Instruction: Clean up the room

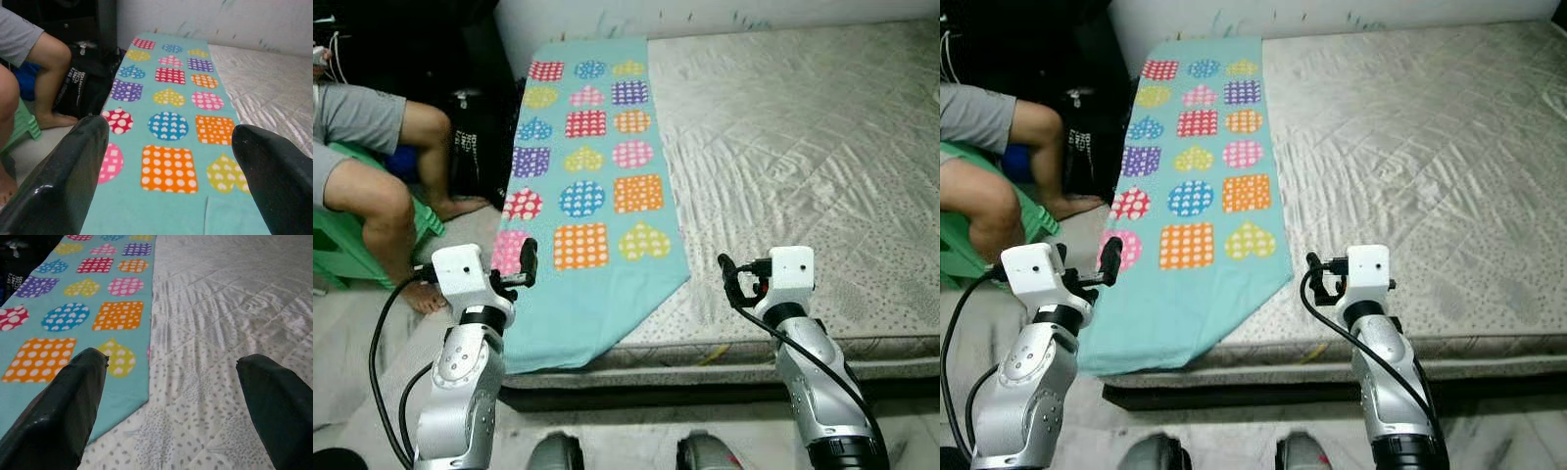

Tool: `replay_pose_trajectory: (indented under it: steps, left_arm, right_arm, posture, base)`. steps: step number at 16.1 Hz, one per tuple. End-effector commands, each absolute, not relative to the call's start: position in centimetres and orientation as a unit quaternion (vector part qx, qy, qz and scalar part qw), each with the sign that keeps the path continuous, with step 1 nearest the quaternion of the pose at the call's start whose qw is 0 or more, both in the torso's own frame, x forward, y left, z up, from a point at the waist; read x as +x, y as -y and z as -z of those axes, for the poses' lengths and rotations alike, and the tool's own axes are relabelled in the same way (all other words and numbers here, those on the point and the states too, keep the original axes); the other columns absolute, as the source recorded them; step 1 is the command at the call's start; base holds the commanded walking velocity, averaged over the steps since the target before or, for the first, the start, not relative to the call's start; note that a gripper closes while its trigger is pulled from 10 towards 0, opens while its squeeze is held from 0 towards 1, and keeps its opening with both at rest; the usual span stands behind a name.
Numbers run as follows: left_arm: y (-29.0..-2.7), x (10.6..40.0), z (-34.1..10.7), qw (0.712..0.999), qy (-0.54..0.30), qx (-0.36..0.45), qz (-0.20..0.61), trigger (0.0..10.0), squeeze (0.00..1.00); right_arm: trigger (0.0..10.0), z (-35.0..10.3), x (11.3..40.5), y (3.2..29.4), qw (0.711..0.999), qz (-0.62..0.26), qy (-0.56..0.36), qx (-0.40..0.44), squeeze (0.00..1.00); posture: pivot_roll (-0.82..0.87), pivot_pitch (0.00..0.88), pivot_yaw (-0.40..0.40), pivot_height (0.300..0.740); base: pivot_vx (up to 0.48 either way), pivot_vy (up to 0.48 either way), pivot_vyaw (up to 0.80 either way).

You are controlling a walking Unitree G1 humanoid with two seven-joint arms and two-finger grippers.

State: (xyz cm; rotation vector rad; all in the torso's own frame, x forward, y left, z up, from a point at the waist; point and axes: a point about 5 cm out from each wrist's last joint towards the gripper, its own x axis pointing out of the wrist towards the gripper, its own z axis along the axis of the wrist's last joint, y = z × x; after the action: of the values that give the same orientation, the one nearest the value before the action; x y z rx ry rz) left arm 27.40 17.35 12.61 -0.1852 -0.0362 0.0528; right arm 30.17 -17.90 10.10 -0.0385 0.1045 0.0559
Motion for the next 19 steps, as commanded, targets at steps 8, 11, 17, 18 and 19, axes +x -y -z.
replay_pose_trajectory:
  steps: [8,11,17,18,19]
  left_arm:
    - [-17.78,27.3,-12.58,0.996,0.023,-0.079,-0.041,10.0,0.0]
    - [-17.92,27.2,-12.63,0.996,0.026,-0.078,-0.045,10.0,0.0]
    - [-17.74,27.2,-12.79,0.996,0.033,-0.081,-0.037,10.0,0.0]
    - [-17.73,27.22,-12.79,0.996,0.033,-0.081,-0.037,10.0,0.0]
    - [-17.73,27.23,-12.81,0.996,0.033,-0.081,-0.036,10.0,0.0]
  right_arm:
    - [10.0,-10.18,30.72,17.47,0.997,-0.05,-0.048,-0.032,0.0]
    - [10.0,-10.28,30.88,17.37,0.997,-0.059,-0.042,-0.036,0.0]
    - [10.0,-10.24,30.67,17.05,0.995,-0.078,-0.034,-0.043,0.0]
    - [10.0,-10.18,30.66,17.11,0.995,-0.077,-0.035,-0.044,0.0]
    - [10.0,-10.17,30.66,17.12,0.995,-0.077,-0.035,-0.044,0.0]
  posture:
    - [-0.15,0.149,0.089,0.637]
    - [-0.14,0.148,0.087,0.637]
    - [-0.15,0.157,0.087,0.637]
    - [-0.15,0.157,0.087,0.637]
    - [-0.15,0.161,0.087,0.637]
  base:
    - [0.0,0.0,0.0]
    - [0.0,0.0,0.0]
    - [0.142,0.0,0.0]
    - [0.315,0.0,0.0]
    - [0.322,0.0,0.0]
